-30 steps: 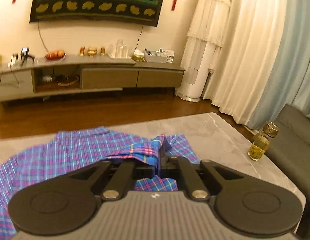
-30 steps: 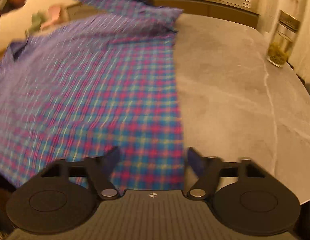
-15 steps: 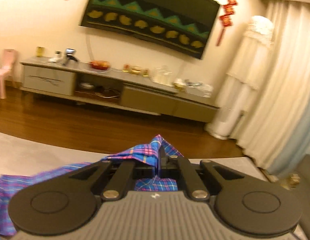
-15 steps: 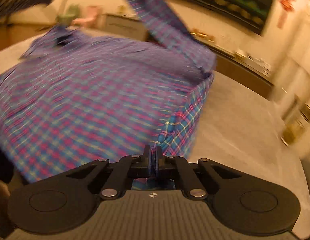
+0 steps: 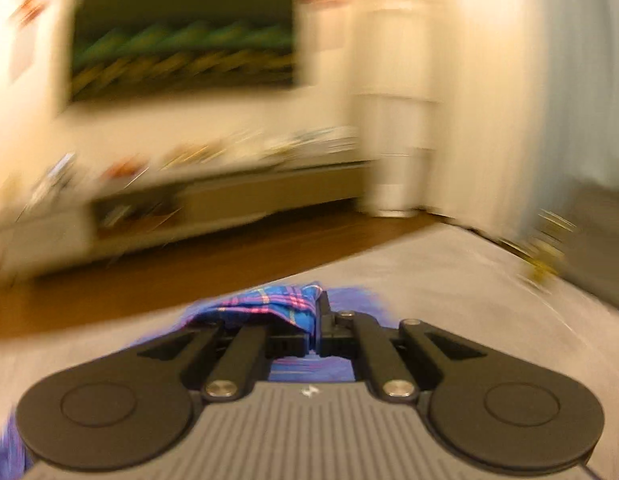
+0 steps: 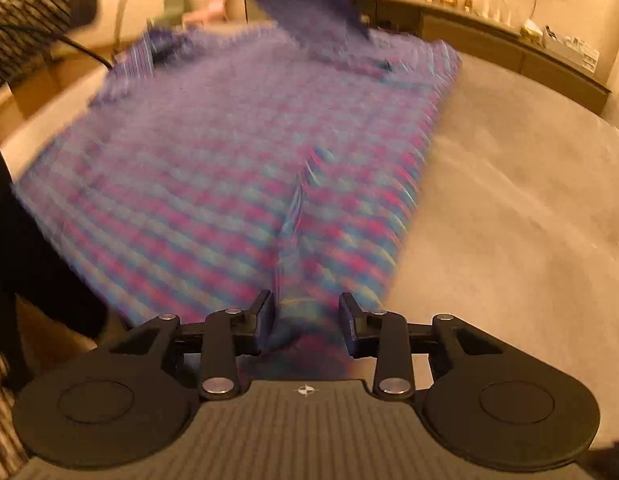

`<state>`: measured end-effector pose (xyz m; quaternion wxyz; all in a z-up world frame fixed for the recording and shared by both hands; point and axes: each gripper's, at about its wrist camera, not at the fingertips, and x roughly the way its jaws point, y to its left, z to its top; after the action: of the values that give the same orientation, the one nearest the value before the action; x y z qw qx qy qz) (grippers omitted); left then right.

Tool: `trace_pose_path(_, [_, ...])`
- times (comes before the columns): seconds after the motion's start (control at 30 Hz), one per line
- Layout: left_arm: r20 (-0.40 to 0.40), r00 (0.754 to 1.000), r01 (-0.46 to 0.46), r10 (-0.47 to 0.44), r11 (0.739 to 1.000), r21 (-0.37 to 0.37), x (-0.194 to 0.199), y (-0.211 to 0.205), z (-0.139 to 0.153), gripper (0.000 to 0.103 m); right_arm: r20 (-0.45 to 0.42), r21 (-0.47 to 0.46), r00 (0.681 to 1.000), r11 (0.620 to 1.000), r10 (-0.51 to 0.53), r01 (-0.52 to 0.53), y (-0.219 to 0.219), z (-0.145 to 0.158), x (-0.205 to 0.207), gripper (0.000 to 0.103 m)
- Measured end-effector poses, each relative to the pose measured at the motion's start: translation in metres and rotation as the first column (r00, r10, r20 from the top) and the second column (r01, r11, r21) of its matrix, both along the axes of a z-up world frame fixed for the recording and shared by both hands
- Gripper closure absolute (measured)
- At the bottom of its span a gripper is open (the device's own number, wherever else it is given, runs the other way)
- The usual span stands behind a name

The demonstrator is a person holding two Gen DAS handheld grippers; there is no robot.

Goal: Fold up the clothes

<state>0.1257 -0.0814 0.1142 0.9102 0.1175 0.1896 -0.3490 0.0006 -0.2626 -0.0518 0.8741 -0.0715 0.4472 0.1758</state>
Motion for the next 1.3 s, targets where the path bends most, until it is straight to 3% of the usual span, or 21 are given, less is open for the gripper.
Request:
trace_pose_path(0.07, [-0.031,0.994,0.107,-0.105,0.991,0.078,-0.037,-0.026,-0.023,0.1,-0.04,0.026,0.999,0.999,-0.021,0.023,-0.014,0.001,-0.012,0.061])
trace_pose_path(0.17, [-0.117,0.965,0.253,-0.234,0.948,0.191,-0.09,-0.065,-0.065,0.099,-0.063,0.107,0.996,0.991,-0.071,0.077,-0.029,0.002,-0.022,0.05])
trace_pose_path(0.2, [-0.148,0.95,0.302,-0.273,0.927,0.225,-0.107,-0.078,-0.079,0.094,-0.067,0.136,0.993,0.986,-0.092,0.1,-0.033,0.002,-0.024,0.05])
trace_pose_path(0.23, [-0.174,0.947,0.306,-0.27,0.924,0.229,-0.112,-0.083,-0.089,0.09,-0.073,0.165,0.991,0.979,-0.113,0.124,-0.038,0.002,-0.026,0.048])
trace_pose_path(0.3, [-0.22,0.947,0.283,-0.235,0.934,0.219,-0.113,-0.088,-0.107,0.077,-0.068,0.2,0.988,0.968,-0.139,0.15,-0.043,0.004,-0.021,0.044])
trace_pose_path(0.37, [-0.267,0.943,0.258,-0.199,0.943,0.209,-0.113,-0.092,-0.124,0.075,-0.052,0.227,0.988,0.962,-0.147,0.155,-0.045,0.008,-0.015,0.039])
trace_pose_path(0.5, [-0.277,0.926,0.277,-0.257,0.96,0.033,-0.118,-0.068,-0.101,0.053,-0.034,0.289,0.989,0.946,-0.143,0.147,-0.046,0.014,0.003,0.036])
trace_pose_path(0.57, [-0.263,0.932,0.257,-0.25,0.966,-0.008,-0.121,-0.051,-0.095,0.051,-0.036,0.314,0.991,0.94,-0.13,0.135,-0.044,0.013,0.012,0.036])
trace_pose_path(0.67, [-0.263,0.941,0.204,-0.213,0.977,-0.061,-0.122,-0.025,-0.09,0.042,-0.056,0.324,0.998,0.945,-0.018,0.035,-0.024,0.004,0.018,0.036])
trace_pose_path(0.73, [-0.305,0.937,0.149,-0.17,0.985,-0.09,-0.109,-0.012,-0.097,0.042,-0.068,0.277,0.997,0.96,0.043,-0.022,-0.005,-0.007,0.02,0.035])
trace_pose_path(0.8, [-0.363,0.919,0.127,-0.151,0.988,-0.088,-0.105,-0.008,-0.109,0.042,-0.03,0.209,0.996,0.975,0.088,-0.08,0.012,-0.011,0.015,0.033])
trace_pose_path(0.9, [-0.308,0.946,0.097,-0.095,0.995,-0.011,-0.106,-0.012,-0.113,0.042,-0.058,0.134,0.987,0.98,0.153,-0.144,0.02,-0.002,0.012,0.036])
trace_pose_path(1.0, [-0.264,0.964,0.004,-0.014,0.999,-0.041,-0.094,0.0,-0.105,0.038,-0.013,0.171,0.99,0.975,0.144,-0.139,-0.001,0.028,0.021,0.033])
trace_pose_path(1.1, [-0.337,0.941,-0.01,-0.011,0.998,-0.062,-0.075,0.002,-0.116,0.027,0.056,0.21,0.996,0.975,0.069,-0.079,-0.026,0.056,0.056,0.024])
trace_pose_path(1.17, [-0.394,0.919,-0.011,-0.003,0.999,-0.033,-0.063,-0.007,-0.132,0.031,0.05,0.25,0.998,0.967,0.032,-0.044,-0.034,0.058,0.095,0.021])
trace_pose_path(1.23, [-0.462,0.887,-0.016,0.024,1.0,0.022,-0.052,-0.02,-0.151,0.071,0.031,0.289,1.0,0.957,0.004,-0.013,-0.039,0.055,0.134,0.021])
trace_pose_path(1.27, [-0.497,0.868,-0.012,0.005,1.0,-0.01,-0.05,-0.022,-0.154,0.101,0.016,0.3,1.0,0.954,-0.009,0.004,-0.038,0.05,0.154,0.021])
trace_pose_path(1.3, [-0.527,0.849,-0.01,-0.022,0.998,-0.059,-0.049,-0.022,-0.155,0.103,0.005,0.299,1.0,0.954,-0.026,0.023,-0.036,0.045,0.177,0.021])
